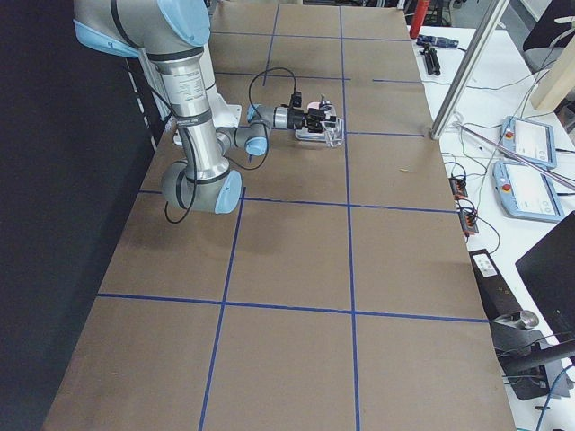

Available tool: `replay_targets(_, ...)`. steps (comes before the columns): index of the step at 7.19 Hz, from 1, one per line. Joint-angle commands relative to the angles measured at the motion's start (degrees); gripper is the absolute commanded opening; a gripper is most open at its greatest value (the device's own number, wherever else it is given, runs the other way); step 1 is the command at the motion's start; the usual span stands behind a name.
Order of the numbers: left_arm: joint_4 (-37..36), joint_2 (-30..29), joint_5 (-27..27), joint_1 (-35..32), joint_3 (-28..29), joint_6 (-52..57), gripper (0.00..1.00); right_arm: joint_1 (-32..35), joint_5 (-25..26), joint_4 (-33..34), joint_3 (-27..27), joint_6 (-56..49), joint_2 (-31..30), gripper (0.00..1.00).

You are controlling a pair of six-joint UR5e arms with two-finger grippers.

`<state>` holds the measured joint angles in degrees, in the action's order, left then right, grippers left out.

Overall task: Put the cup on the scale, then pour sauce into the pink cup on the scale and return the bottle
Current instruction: 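Carry the bottle with the right gripper toward the cup on the scale, then hold the glass bottle tilted, spout over the pink cup, with the right gripper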

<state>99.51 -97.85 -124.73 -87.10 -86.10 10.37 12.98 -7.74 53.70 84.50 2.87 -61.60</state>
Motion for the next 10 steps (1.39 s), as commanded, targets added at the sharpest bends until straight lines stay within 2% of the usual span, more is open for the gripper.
replay_targets(1,0.0,-0.8,0.0,0.0,1.0,0.0,1.00,-0.1,2.7,0.7,-0.3,-4.6,0.3,0.00)
replay_targets(4,0.0,-1.2,0.0,0.0,1.6,0.0,1.00,-0.8,6.0,0.7,-1.5,-9.9,0.3,0.00)
replay_targets(10,0.1,-2.6,0.1,0.1,3.7,0.0,1.00,-0.8,7.2,0.5,-2.4,-17.4,1.6,0.00)
